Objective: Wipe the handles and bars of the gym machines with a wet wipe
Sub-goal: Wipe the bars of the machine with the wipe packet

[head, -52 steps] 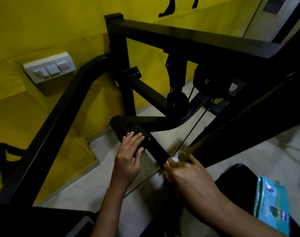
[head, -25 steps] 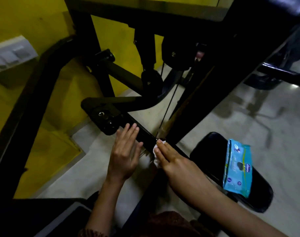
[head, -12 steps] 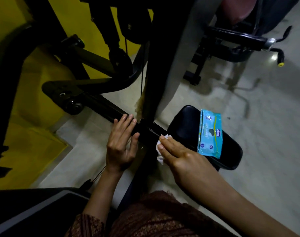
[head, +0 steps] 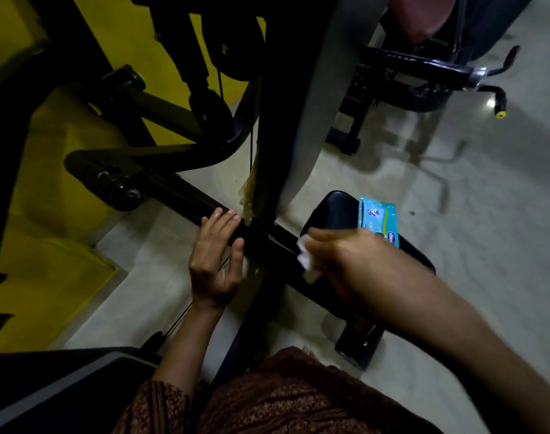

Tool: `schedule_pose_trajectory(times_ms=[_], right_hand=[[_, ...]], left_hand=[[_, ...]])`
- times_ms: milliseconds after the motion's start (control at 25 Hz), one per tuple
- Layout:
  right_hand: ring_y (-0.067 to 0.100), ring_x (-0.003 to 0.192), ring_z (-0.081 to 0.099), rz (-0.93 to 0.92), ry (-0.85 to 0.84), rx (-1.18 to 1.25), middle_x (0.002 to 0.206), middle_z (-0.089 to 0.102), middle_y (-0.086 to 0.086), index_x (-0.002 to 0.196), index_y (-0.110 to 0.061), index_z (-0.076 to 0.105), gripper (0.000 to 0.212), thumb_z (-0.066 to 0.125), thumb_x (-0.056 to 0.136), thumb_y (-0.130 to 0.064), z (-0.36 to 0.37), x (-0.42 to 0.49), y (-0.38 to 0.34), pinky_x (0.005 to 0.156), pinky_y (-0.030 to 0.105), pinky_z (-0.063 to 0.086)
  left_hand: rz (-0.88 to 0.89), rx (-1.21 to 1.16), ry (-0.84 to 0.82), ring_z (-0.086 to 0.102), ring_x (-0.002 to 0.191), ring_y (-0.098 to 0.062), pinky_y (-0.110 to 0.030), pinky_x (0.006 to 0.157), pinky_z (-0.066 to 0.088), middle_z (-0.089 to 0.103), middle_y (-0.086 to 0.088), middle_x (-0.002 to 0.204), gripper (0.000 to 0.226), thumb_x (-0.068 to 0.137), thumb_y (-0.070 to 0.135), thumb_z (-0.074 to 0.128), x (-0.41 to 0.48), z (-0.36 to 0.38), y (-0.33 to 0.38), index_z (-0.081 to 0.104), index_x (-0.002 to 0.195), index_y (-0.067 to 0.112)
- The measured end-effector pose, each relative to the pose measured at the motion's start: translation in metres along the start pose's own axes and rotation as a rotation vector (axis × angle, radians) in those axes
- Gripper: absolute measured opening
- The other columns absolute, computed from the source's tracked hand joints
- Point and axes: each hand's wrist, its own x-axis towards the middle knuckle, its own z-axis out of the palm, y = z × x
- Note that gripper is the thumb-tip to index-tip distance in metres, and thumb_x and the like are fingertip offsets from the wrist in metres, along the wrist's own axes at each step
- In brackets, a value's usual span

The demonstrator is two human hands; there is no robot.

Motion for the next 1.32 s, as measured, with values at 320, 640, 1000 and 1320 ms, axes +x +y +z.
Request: schedule_pose_trajectory(times_ms=[320, 640, 1000, 1320], right_hand=[[0.029, 0.082, 0.069, -0.198, 0.033, -0.014, 0.119, 0.065, 0.006, 0.104, -0.008, 0.067, 0.029, 0.061, 0.078, -0.020, 0.028, -0.024, 0.030, 0.058, 0.038, 0.056], [-0.016, 0.104, 0.050, -0.041, 0.107, 0.420, 0.117, 0.063, -0.008, 0.104, -0.017, 0.072, 0.024, 0.059, 0.089, -0.031, 0.005, -0.025, 0.037, 0.085, 0.012, 0.045], [-0.011, 0.059, 0.050, 0.169, -0.078, 0.629, 0.067, 0.069, -0.017, 0.097, -0.017, 0.075, 0.023, 0.064, 0.082, -0.029, -0.024, -0.064, 0.069, 0.054, 0.010, 0.041], [-0.012, 0.060, 0.034, 0.046, -0.152, 0.280, 0.075, 0.039, 0.014, 0.098, -0.019, 0.075, 0.027, 0.058, 0.088, -0.038, 0.002, -0.043, 0.065, 0.054, 0.019, 0.037]], left_hand=[[0.262, 0.049, 0.001, 0.053, 0.115, -0.027, -0.043, 0.105, 0.038, 0.060, -0.020, 0.113, 0.032, 0.094, 0.018, 0.044, -0.005, 0.003, 0.011, 0.060, 0.109, -0.005], [0.347, -0.037, -0.032, 0.057, 0.110, -0.031, -0.046, 0.098, 0.044, 0.063, -0.023, 0.109, 0.031, 0.092, 0.018, 0.046, -0.020, 0.014, 0.036, 0.058, 0.108, -0.006], [0.303, -0.029, 0.011, 0.056, 0.110, -0.031, -0.044, 0.101, 0.041, 0.061, -0.021, 0.110, 0.033, 0.094, 0.020, 0.042, -0.024, 0.020, 0.039, 0.058, 0.107, -0.006], [0.304, -0.008, 0.020, 0.057, 0.109, -0.031, -0.045, 0.100, 0.042, 0.062, -0.021, 0.108, 0.037, 0.094, 0.020, 0.041, -0.024, 0.021, 0.041, 0.062, 0.103, -0.009]])
